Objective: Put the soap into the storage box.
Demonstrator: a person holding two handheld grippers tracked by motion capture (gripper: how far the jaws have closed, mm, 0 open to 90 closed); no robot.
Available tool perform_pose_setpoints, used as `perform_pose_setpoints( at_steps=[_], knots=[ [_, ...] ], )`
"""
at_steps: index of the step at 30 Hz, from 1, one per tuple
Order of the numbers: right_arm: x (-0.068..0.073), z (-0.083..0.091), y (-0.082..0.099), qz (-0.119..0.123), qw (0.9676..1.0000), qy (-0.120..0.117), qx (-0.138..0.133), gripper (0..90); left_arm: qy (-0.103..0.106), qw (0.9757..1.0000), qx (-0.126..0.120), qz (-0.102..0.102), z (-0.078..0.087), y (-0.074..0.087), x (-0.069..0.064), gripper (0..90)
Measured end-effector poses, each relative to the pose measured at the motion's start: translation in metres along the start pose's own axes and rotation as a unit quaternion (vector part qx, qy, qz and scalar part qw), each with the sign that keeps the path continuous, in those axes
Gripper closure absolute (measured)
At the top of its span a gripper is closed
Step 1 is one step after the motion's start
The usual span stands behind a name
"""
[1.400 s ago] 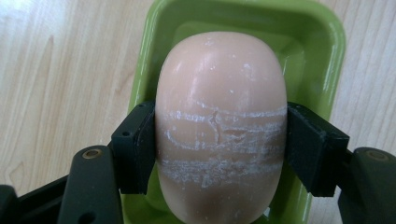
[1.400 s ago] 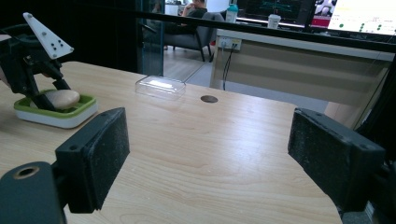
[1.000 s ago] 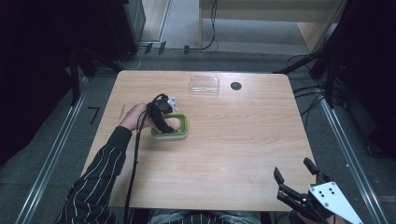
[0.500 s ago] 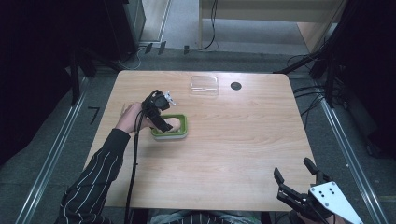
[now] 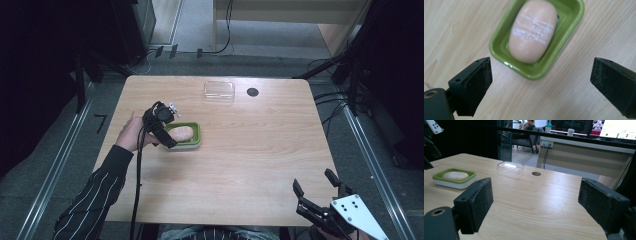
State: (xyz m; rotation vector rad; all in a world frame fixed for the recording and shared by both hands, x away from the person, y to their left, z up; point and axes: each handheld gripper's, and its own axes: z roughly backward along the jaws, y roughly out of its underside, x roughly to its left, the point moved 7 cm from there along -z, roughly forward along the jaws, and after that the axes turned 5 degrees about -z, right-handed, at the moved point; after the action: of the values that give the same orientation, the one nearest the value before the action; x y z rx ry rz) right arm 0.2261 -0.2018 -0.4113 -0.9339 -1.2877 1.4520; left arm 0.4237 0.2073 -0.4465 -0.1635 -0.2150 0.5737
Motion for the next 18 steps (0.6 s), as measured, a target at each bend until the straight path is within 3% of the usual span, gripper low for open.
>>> perform_pose_setpoints(
  at_steps=[6,18],
  knots=[
    [0.0,0.0,0.0,-0.001,1.0,0.0,0.0,13.3,0.013,0.9996,0.017,0.019,-0.002,0.013,-0.009,4.3],
    [0.0,0.0,0.0,-0.002,1.0,0.0,0.0,13.3,0.019,0.9989,0.03,0.03,-0.005,0.03,-0.026,4.3]
  ],
)
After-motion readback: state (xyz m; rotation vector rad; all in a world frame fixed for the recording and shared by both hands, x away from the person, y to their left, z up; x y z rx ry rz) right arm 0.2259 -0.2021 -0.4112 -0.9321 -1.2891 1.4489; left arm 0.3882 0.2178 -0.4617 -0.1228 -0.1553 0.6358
